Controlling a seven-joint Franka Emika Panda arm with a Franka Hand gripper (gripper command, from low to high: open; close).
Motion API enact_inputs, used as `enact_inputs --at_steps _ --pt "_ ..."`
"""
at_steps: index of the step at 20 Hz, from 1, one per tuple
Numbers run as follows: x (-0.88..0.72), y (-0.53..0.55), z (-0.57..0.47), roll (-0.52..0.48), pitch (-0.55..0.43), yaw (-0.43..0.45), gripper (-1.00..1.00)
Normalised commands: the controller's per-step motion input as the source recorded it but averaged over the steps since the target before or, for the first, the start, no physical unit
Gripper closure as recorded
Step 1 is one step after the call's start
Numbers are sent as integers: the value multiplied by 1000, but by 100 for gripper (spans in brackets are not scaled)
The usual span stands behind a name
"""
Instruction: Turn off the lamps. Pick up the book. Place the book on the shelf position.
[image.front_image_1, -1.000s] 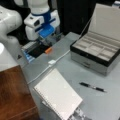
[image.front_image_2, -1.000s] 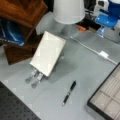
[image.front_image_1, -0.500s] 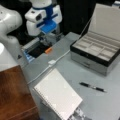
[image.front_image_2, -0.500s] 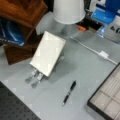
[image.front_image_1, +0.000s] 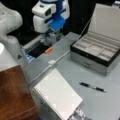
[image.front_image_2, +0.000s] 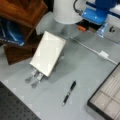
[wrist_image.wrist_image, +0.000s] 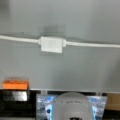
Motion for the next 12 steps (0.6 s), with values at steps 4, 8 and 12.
enact_inputs --at_steps 4,8,12 --pt "580 -306 386 -140 432 196 -100" --pt "432 -276 265 -177 389 149 -100" --pt "400 -321 204 -229 317 120 -100"
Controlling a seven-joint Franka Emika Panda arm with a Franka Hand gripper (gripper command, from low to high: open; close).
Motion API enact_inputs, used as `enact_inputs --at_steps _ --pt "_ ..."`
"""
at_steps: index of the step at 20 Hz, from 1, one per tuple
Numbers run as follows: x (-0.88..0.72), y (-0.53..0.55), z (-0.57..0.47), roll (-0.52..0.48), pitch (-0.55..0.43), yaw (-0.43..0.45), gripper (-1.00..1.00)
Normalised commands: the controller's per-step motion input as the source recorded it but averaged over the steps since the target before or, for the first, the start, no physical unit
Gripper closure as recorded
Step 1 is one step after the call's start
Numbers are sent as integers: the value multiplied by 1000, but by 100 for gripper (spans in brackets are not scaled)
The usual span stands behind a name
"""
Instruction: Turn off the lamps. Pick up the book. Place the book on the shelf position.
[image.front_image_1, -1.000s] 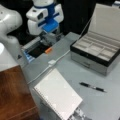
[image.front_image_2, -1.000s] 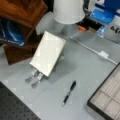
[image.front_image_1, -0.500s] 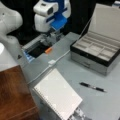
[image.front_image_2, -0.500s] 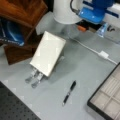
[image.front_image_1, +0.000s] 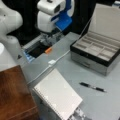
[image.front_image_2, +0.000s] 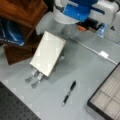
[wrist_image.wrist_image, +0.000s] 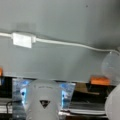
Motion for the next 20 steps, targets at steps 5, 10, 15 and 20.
enact_inputs --at_steps 5,10,15,20 --pt "475 -370 104 -287 310 110 -100" --pt "577 -269 -25 -369 292 138 -100" --pt "541 -50 -100 -365 165 70 -100" --pt "445 95 -179 -404 46 -42 -100"
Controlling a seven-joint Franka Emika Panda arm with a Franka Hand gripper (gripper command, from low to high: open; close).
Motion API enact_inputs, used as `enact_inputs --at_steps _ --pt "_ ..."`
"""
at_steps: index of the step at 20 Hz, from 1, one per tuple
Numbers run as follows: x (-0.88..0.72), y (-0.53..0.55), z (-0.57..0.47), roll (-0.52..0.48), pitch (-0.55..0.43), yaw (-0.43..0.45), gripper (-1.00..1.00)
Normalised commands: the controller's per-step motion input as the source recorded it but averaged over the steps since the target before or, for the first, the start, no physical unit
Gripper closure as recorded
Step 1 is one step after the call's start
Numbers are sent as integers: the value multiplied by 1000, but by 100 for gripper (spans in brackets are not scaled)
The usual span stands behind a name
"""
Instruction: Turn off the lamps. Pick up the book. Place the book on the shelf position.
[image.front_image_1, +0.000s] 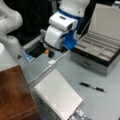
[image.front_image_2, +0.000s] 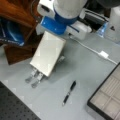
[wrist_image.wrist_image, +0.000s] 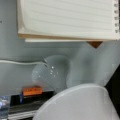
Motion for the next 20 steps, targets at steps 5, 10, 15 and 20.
enact_inputs --at_steps 5,10,15,20 --pt "326 95 -376 -414 21 -62 -100" --pt "232 183 -335 -445 34 -61 -100" --pt "124 199 -234 -378 55 -59 -100" --pt "-3 87 -171 -430 53 21 -100"
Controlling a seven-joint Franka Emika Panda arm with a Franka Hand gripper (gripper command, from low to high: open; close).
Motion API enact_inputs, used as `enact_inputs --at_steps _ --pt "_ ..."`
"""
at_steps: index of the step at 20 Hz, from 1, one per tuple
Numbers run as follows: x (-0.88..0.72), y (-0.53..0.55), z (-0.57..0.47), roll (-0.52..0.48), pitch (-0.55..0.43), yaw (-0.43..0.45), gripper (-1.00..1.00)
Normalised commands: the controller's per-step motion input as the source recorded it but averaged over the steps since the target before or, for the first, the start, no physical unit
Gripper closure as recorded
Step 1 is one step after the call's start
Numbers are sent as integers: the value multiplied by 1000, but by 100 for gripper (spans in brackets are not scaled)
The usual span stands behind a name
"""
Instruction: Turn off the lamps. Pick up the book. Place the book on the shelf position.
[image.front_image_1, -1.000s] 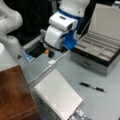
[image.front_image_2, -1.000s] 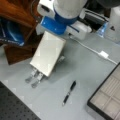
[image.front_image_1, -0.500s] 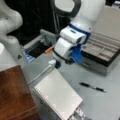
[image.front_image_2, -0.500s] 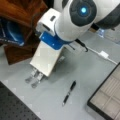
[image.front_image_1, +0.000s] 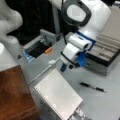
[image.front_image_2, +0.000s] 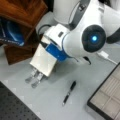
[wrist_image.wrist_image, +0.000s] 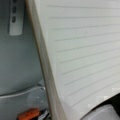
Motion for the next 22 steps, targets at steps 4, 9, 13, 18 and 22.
enact_inputs --at_steps 4,9,13,18,22 --pt "-88 9 -197 -438 26 109 -100" --pt "-166 31 -200 -405 60 170 -100" --pt "-156 50 -146 -411 1 112 -100" --pt "-121 38 -136 -427 -75 85 -100" --pt "-82 0 -125 -488 -109 128 -100"
